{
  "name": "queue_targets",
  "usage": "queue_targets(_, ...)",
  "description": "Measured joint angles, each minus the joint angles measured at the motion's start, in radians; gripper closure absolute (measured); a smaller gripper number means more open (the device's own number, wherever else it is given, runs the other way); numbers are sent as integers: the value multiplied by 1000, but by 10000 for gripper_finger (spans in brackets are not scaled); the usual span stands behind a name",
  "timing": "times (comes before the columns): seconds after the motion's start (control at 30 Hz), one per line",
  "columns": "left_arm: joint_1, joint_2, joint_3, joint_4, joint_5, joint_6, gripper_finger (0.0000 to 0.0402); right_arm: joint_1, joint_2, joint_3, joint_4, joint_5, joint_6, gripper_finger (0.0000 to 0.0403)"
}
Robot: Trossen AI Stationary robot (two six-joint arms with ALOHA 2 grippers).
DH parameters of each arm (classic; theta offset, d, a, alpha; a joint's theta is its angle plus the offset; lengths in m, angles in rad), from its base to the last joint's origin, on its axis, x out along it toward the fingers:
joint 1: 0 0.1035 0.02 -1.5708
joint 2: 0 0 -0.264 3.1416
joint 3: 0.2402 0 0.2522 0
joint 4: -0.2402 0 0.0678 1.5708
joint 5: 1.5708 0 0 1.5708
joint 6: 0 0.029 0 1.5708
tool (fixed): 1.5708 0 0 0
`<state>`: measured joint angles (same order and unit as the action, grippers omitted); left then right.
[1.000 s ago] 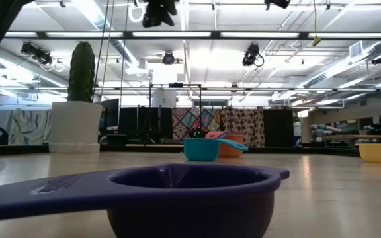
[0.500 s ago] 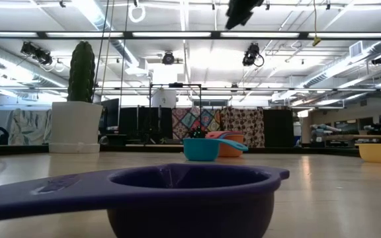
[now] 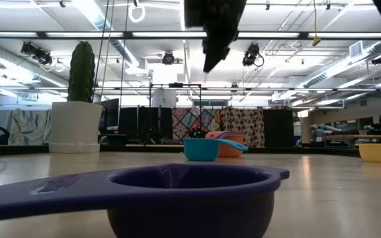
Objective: Nest measuring cups in basket
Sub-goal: Stack the light blue measuring cup on top of the red measuring cup
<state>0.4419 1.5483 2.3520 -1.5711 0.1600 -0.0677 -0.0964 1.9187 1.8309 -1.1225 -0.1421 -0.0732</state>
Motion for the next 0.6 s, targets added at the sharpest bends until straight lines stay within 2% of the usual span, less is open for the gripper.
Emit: queue_targets(0.6,0,0,0,0,-10,4,267,12,251,0,50,-35,54,300)
